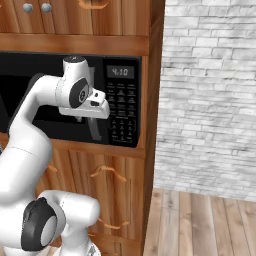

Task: Pick the marshmallow from the counter and place it in the microwave. Then turn on the microwave.

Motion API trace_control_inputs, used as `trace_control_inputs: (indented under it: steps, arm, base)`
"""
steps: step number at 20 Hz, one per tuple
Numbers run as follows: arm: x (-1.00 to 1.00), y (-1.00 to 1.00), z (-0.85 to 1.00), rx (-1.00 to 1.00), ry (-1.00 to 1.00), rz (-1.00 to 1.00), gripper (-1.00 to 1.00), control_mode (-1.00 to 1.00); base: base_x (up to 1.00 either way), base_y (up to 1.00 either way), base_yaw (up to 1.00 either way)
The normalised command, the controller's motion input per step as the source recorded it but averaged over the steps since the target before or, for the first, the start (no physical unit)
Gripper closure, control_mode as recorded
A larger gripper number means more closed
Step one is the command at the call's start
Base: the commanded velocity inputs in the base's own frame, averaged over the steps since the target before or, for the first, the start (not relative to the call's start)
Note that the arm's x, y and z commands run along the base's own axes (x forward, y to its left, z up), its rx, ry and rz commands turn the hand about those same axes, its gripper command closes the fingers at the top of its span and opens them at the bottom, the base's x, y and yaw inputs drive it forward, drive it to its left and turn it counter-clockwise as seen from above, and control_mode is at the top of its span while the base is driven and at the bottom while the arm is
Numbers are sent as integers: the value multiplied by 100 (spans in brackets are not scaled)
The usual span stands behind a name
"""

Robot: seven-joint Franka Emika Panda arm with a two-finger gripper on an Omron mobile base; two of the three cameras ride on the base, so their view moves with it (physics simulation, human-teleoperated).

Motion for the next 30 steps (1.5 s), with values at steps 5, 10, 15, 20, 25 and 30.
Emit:
trace_control_inputs:
  steps: [5, 10, 15, 20, 25, 30]
  arm:
    - [0, 0, -9, -1, 0, 0, -100, -100]
    - [0, -1, -11, -1, 0, 1, -100, -100]
    - [0, -2, -3, 0, 0, 1, -100, -100]
    - [0, -5, 0, 0, 0, 3, -100, -100]
    - [0, -8, 0, 0, -4, 5, -100, -100]
    - [0, -10, 0, 0, -9, 6, -100, -100]
  base:
    - [0, 0, 0]
    - [0, 0, 0]
    - [0, 0, 0]
    - [0, 0, 0]
    - [0, 0, 0]
    - [0, 0, 0]
